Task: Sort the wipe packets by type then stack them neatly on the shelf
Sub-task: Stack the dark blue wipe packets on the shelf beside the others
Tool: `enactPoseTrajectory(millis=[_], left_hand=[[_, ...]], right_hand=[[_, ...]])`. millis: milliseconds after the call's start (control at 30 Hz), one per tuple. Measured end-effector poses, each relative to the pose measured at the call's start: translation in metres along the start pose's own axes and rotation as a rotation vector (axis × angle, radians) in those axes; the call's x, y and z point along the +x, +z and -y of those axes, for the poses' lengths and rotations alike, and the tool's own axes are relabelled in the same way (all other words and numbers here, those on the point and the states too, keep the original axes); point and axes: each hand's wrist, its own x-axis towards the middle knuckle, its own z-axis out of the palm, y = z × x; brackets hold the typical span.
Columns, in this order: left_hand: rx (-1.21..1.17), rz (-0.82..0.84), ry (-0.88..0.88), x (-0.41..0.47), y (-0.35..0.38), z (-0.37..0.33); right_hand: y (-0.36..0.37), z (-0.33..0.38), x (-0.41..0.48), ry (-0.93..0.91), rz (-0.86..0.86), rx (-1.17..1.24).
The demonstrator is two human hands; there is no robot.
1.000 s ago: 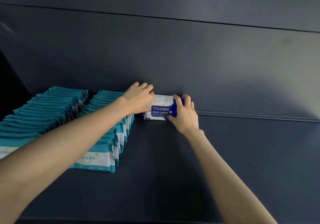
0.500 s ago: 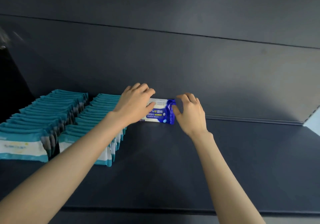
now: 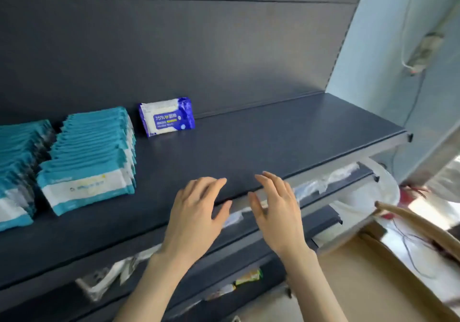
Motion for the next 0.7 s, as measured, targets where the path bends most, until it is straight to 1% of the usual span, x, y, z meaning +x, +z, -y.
enactPoseTrajectory(millis=[67, 200, 367, 467, 567, 700], left_hand=[[-0.047, 0.085, 0.041, -0.032, 0.010, -0.018], [-0.152, 0.277, 0.058, -0.087, 0.030, -0.055], [-0.226, 0.522, 0.167, -0.147, 0.059, -0.112], [-0.261, 0.617, 0.271, -0.173, 0.071, -0.154], [-0.281, 0.705, 0.385, -0.193, 0.082, -0.200], [-0.366, 0.755, 0.440, -0.221, 0.095, -0.270]], right_hand=[[-0.014, -0.007, -0.051, 0.078, 0.035, -0.054], [-0.044, -0.019, -0.149, 0.246, 0.118, -0.167], [-0.086, -0.034, -0.247, 0.509, 0.166, -0.255], [-0.121, -0.042, -0.292, 0.657, 0.125, -0.299], [-0.161, -0.054, -0.335, 0.760, 0.050, -0.319], [-0.216, -0.071, -0.395, 0.873, -0.033, -0.341]])
